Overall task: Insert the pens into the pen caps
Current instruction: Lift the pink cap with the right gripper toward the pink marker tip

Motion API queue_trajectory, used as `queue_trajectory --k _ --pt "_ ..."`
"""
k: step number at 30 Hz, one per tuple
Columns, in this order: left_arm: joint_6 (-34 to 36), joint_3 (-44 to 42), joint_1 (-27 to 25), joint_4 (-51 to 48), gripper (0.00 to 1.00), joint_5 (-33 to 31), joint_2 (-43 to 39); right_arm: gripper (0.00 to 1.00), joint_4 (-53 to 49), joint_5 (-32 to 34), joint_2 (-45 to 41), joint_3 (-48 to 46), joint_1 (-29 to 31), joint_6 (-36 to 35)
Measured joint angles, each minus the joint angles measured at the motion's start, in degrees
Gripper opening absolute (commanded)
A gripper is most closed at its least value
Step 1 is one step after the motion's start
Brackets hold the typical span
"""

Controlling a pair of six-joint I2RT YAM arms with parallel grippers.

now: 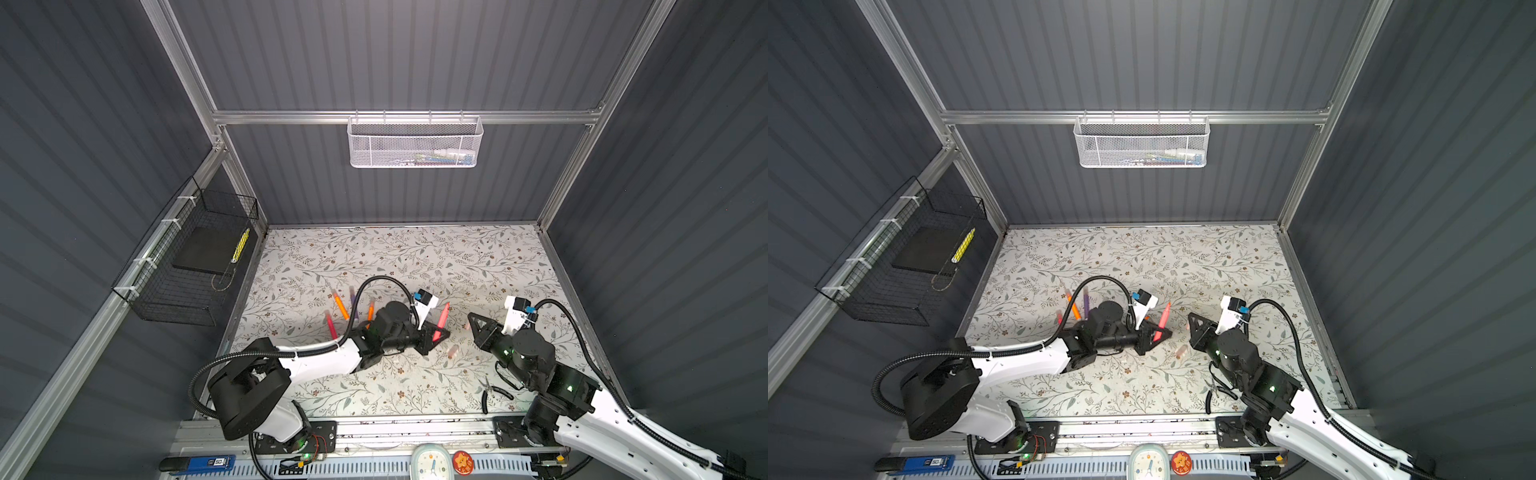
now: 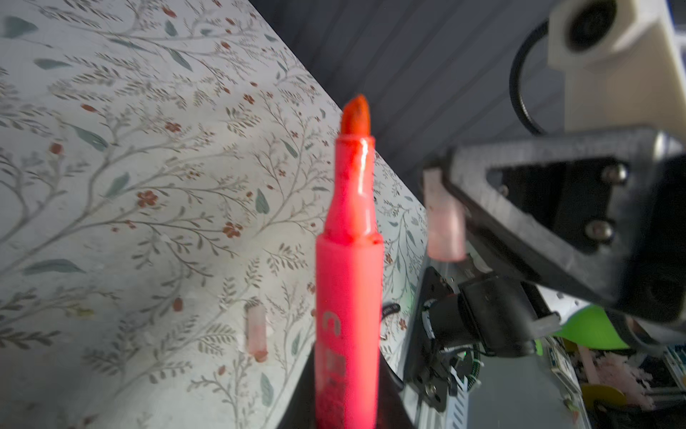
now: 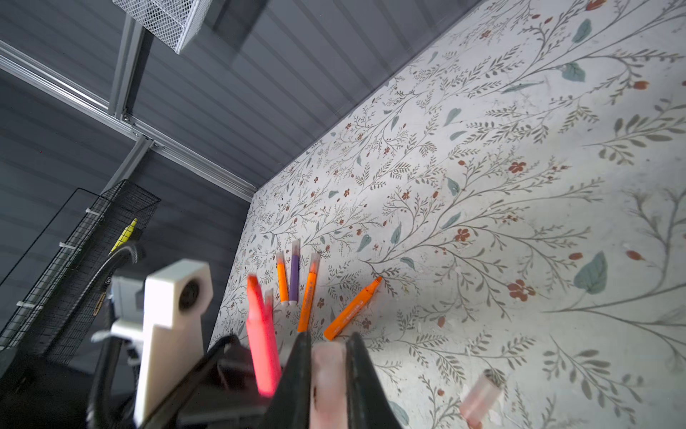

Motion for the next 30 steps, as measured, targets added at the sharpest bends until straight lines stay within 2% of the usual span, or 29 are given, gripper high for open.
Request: queue_trajectory --k 4,12,20,30 --pt "0.20 -1.16 -5.92 -4.26 0.00 -5.31 -4.42 0.00 0.83 -4.20 2.25 0.37 -3.41 0.20" --pt "1.20 -3.23 -8.76 -7.32 0.00 -12.07 -7.06 0.00 2.84 -12.04 2.23 0.02 -8.61 1.75" --pt "1.57 -3.30 -12.35 -7.82 0.00 -15.85 -4.24 0.00 6.23 -16.20 2.73 -0.31 -8.94 2.69" --pt "1.51 -3.30 -12.63 -8.15 0.00 -20.52 -3.61 0.00 9.75 -19.93 5.22 -0.85 -8.94 4.31"
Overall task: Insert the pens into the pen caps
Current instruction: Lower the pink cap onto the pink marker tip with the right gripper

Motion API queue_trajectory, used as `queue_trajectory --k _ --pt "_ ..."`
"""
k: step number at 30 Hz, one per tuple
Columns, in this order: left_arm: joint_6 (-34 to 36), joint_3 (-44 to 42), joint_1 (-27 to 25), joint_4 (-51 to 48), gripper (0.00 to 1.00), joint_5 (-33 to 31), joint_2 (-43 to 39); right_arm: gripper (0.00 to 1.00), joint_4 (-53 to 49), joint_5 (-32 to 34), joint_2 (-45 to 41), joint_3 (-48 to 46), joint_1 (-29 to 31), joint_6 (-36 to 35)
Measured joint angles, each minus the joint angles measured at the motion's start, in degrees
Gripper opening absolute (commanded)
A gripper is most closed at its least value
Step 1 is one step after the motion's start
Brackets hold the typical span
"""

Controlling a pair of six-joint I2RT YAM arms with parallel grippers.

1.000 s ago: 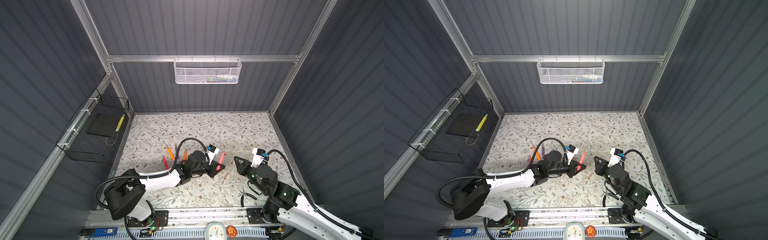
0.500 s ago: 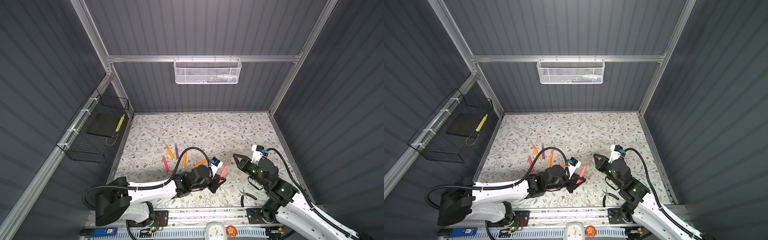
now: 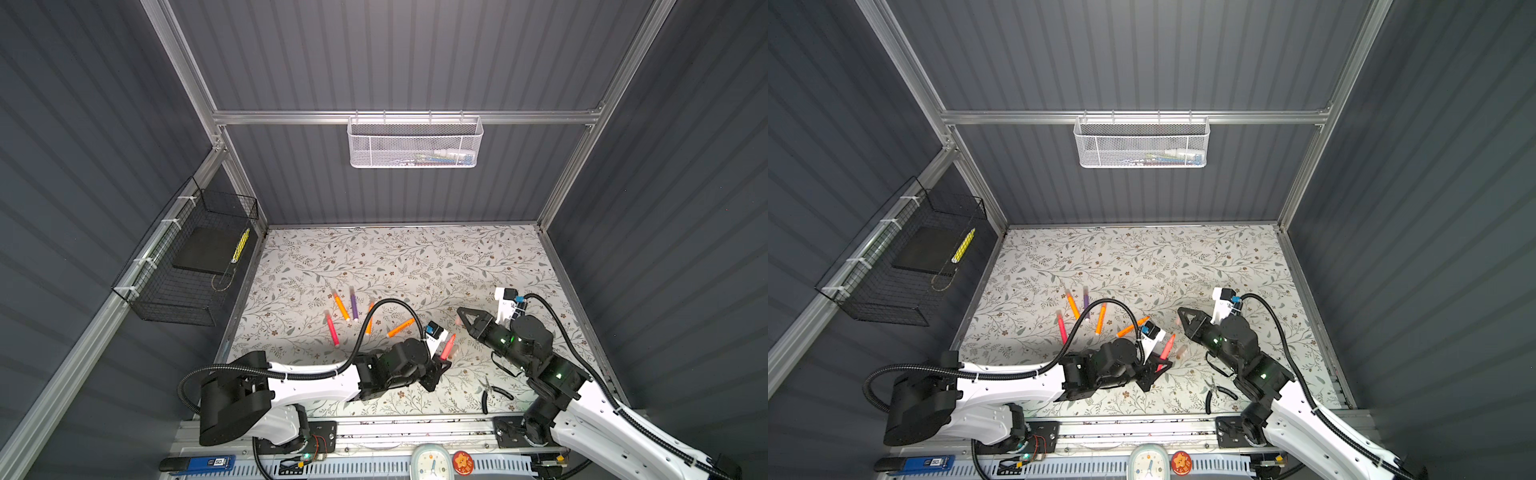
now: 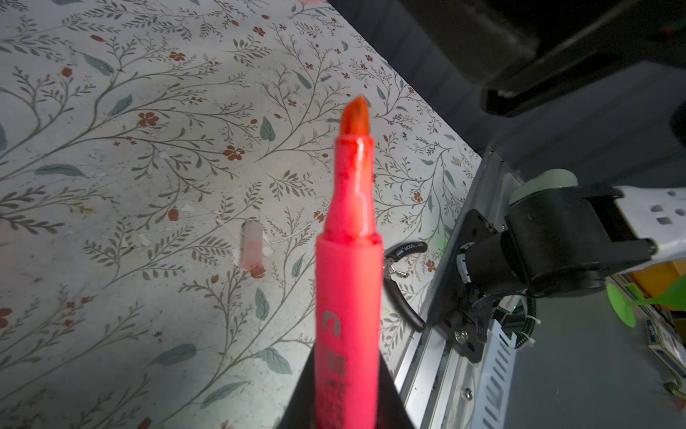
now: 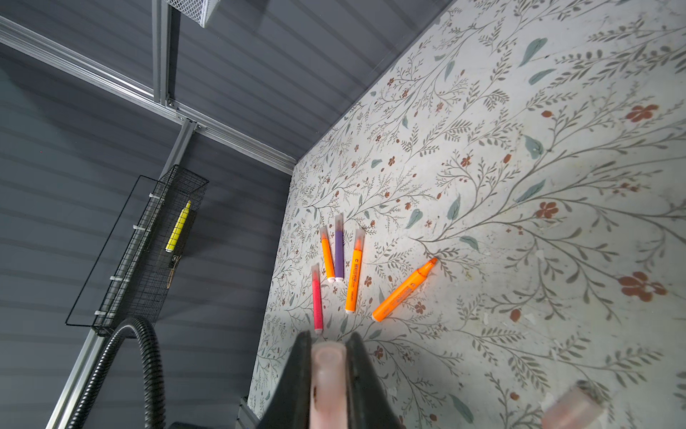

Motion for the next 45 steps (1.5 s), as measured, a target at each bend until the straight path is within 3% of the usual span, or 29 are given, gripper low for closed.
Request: queue_trajectory --k 9,35,40,45 --pt "-0.04 0.07 0.00 -1.16 0.00 -3.39 0.04 0.00 2.40 -2.29 1.20 -1.27 0.02 0.85" --pt "-0.02 1.79 0.13 -2.64 0.00 -4.55 1.22 0.00 8.35 -5.53 3.74 -4.48 0.20 1.62" --pt "-0.94 2.03 2.60 -1.66 0.00 -0.68 1.22 0.00 10.10 -5.77 3.39 -5.25 0.52 1.49" --pt "-2.89 2.01 5.75 1.09 0.00 7.26 1.36 0.00 12.79 -5.01 3.06 -5.88 0.46 0.96"
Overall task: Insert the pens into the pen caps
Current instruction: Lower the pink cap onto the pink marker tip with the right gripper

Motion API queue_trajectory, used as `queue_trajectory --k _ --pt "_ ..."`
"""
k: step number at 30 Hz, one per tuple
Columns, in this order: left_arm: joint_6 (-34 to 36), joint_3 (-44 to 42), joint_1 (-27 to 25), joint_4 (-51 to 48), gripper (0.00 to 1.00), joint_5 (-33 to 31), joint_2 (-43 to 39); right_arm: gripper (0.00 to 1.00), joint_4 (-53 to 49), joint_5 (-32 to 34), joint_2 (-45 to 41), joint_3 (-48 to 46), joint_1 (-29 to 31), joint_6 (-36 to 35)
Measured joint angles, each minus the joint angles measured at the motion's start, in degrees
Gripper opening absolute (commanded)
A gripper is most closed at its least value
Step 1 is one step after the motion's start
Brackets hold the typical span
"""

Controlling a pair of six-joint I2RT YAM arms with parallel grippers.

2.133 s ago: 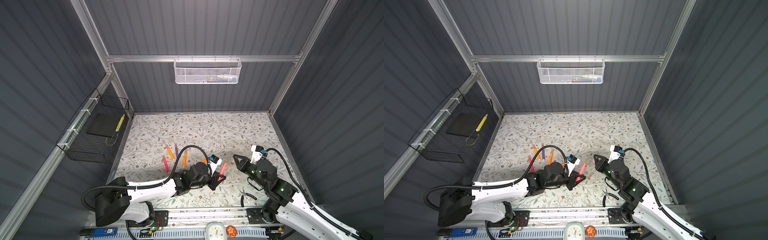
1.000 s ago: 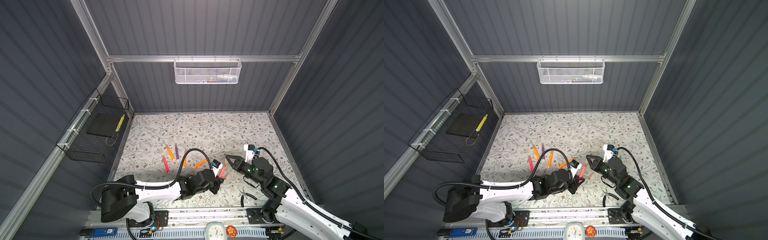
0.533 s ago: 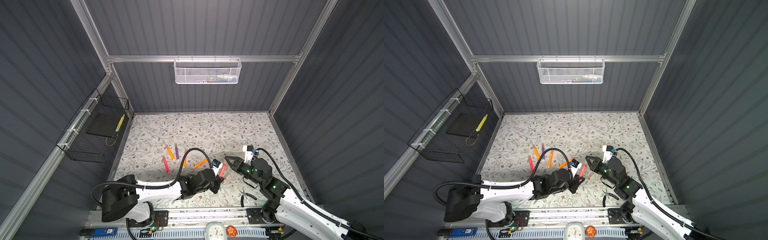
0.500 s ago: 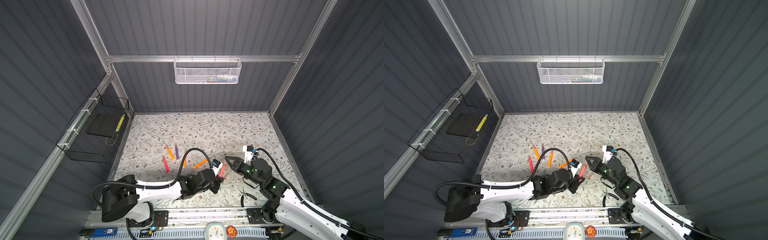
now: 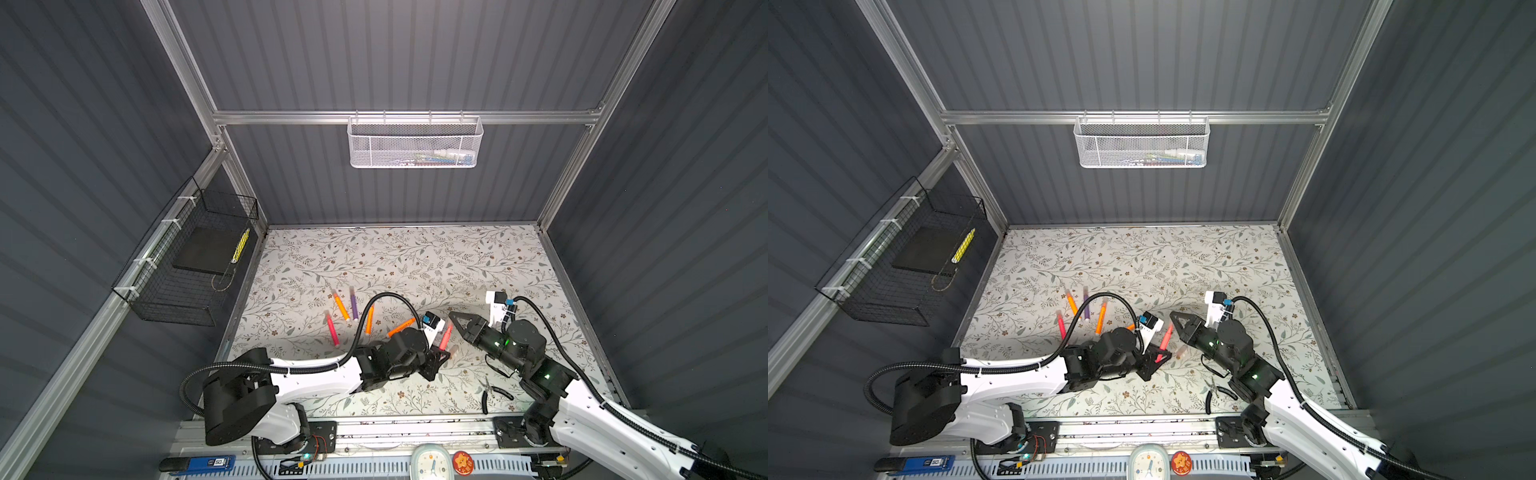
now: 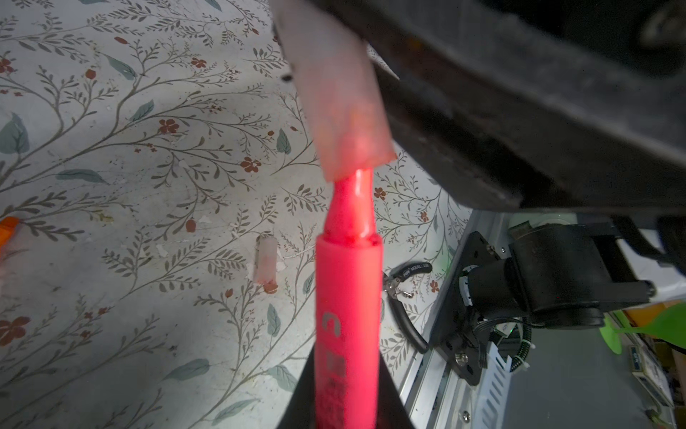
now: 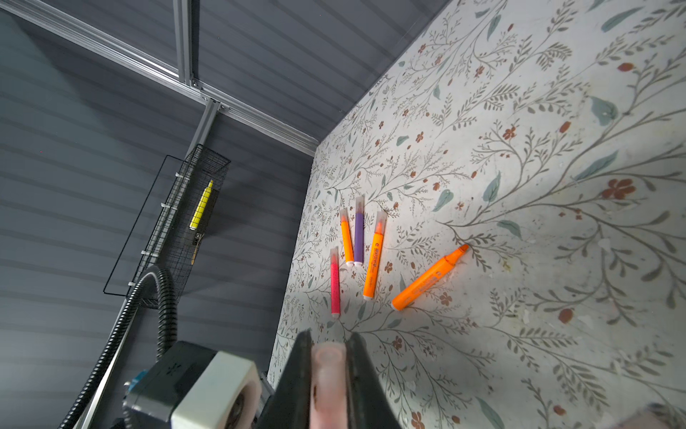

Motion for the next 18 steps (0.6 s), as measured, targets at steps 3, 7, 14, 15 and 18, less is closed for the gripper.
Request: queue_trajectory --k 3,7,14,15,18 --pt "-1.70 -0.04 1.84 2.21 0.00 4.33 0.35 0.00 1.77 0.42 -0.26 -0.70 -0.04 -0.68" --pt "-2.84 -0.13 2.97 3.65 0.00 8.11 0.35 0.00 5.07 0.39 -1.01 -2.27 -0.07 -1.75" --pt "-3.80 -0.13 3.30 4.17 0.00 10.56 0.35 0.06 10.88 -0.13 -2.10 -5.66 -0.07 -3.52" --pt "-3.85 -0.13 3.32 4.28 0.00 10.69 0.35 0.09 11.45 -0.13 -2.21 -5.97 -0.07 -3.69" --pt "-3.93 -0.13 3.34 4.90 0.00 10.91 0.35 0.14 12.74 -0.09 -2.29 -6.38 -0.07 -3.96"
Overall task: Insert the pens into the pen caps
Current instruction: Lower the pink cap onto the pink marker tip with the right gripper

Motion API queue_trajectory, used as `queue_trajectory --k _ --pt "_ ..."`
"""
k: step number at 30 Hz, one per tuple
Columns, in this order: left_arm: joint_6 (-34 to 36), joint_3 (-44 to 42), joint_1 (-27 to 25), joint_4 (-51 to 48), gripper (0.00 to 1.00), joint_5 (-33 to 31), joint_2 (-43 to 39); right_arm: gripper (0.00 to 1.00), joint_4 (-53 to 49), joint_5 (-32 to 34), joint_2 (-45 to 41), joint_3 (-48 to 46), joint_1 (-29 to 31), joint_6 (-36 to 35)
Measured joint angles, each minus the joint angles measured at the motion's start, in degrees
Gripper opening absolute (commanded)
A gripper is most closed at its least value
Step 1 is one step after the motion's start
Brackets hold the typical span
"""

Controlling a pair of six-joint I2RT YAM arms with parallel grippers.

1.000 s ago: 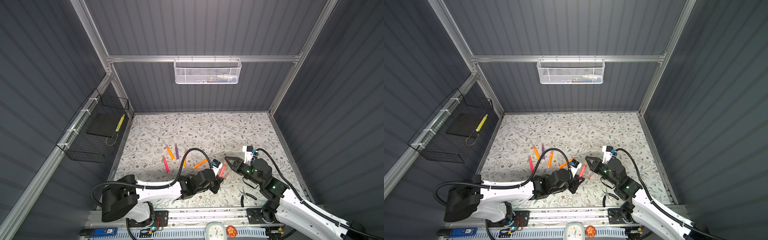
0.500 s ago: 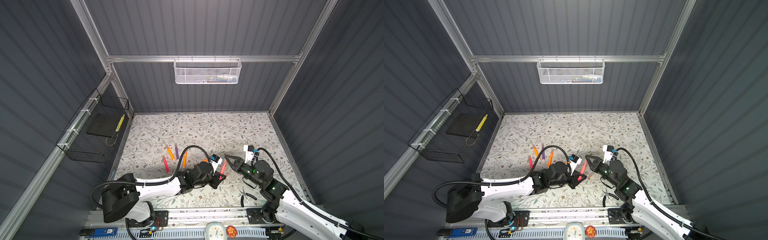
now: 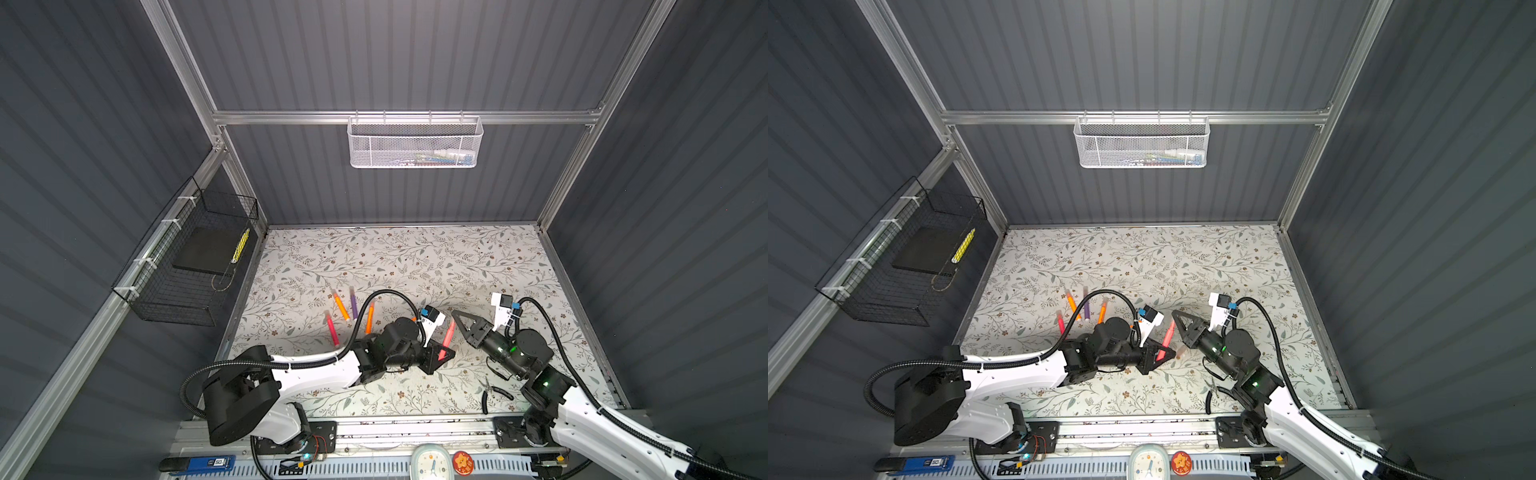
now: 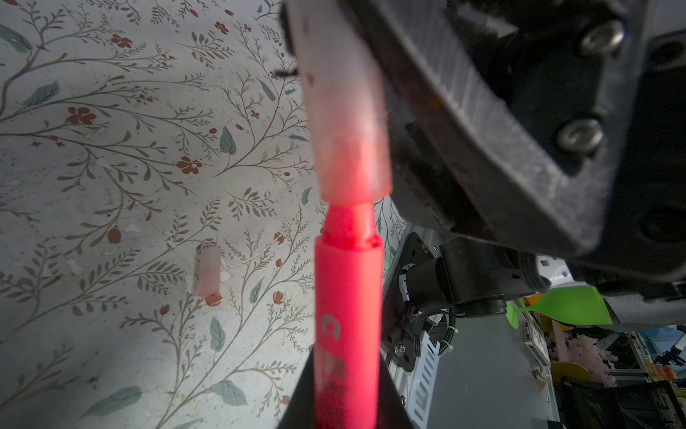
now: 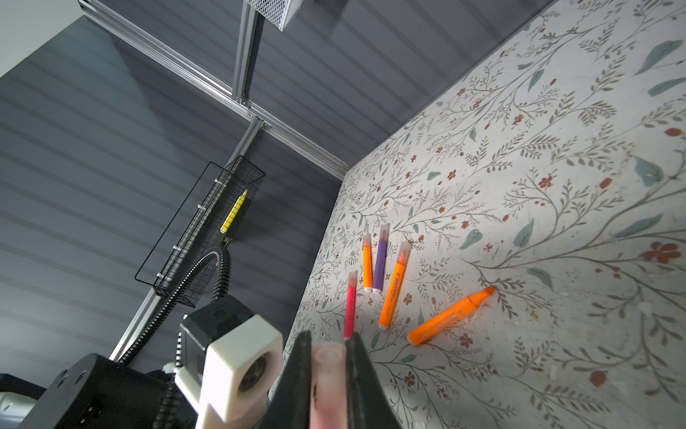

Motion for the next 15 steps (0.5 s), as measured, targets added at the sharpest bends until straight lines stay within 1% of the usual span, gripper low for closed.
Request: queue_trajectory --k 5,8,13,15 --pt "-0.07 -0.11 0.00 0.55 0.00 -0.02 -0.13 0.18 1.18 -0.02 0.15 -0.22 0.00 -0.35" --pt "-0.04 -0.37 0.00 0.61 0.00 -0.07 -0.57 0.24 1.97 -0.50 0.46 -0.26 0.02 -0.42" --pt "-0.04 -0.94 0.00 2.10 0.00 -0.79 -2.08 0.35 2.89 -4.09 0.57 -1.25 0.98 -0.72" --pt "0.00 -1.36 0.00 2.36 0.00 -1.01 -2.67 0.41 2.97 -4.79 0.48 -1.42 1.03 -0.70"
